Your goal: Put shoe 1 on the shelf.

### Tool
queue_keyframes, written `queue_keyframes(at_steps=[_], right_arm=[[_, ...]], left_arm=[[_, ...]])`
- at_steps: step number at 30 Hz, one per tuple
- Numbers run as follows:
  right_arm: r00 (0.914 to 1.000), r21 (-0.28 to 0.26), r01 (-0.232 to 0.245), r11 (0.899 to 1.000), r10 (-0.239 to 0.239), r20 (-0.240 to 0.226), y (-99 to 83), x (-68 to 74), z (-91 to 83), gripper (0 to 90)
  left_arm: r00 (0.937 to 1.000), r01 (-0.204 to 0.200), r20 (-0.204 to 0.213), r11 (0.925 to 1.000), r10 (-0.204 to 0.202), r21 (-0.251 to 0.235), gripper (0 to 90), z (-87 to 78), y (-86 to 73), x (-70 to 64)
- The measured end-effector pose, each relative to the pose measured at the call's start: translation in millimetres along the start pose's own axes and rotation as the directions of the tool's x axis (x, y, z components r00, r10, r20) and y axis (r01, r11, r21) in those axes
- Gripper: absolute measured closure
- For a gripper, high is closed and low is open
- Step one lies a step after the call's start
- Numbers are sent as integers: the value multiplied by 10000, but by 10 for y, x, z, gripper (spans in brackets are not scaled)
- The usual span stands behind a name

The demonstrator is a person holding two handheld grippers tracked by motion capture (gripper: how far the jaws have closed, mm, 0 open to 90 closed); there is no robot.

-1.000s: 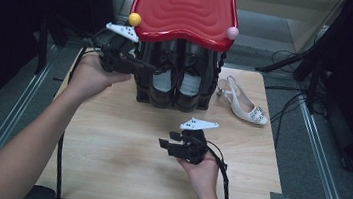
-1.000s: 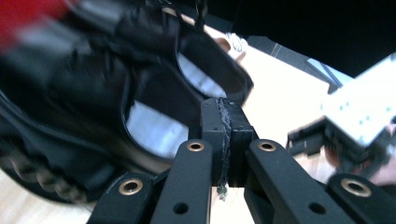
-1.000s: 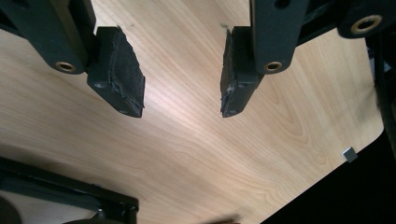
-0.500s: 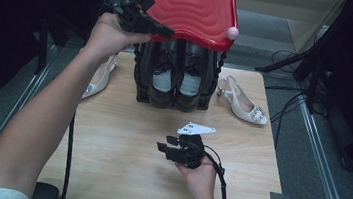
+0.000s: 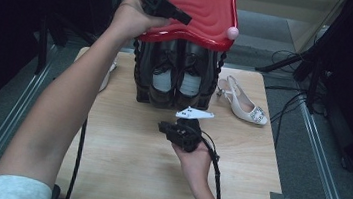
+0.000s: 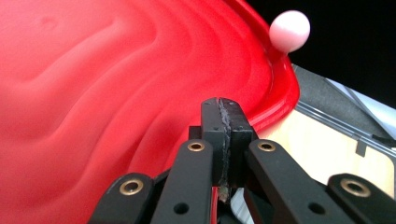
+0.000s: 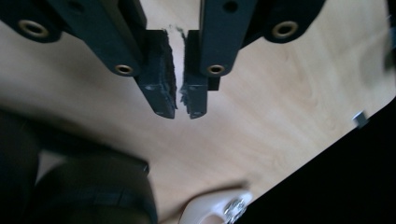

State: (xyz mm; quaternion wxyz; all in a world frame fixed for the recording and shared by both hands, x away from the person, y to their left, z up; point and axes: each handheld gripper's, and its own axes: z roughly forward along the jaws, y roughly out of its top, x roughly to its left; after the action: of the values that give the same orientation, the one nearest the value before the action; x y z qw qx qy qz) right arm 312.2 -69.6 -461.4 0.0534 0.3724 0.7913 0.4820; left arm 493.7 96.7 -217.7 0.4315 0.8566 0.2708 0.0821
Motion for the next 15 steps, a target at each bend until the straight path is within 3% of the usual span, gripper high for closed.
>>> queue_keyframes(at_steps=[3,7,13,15], right_arm=[[9996,-332,-258,9991,262,118,136,-34,22,900],[9986,-609,-454,9971,470,258,271,-70,57,900],[9971,-579,-401,9975,437,629,379,-95,115,900],[9973,-579,-441,9973,474,554,404,-105,132,900]], left_arm=[[10000,-84,54,9999,83,117,899,103,37,-28],[9998,-174,-115,9993,178,327,899,182,36,-29],[9993,-356,-57,9983,359,460,899,214,12,-44],[9993,-365,-101,9986,369,377,899,214,7,-40]])
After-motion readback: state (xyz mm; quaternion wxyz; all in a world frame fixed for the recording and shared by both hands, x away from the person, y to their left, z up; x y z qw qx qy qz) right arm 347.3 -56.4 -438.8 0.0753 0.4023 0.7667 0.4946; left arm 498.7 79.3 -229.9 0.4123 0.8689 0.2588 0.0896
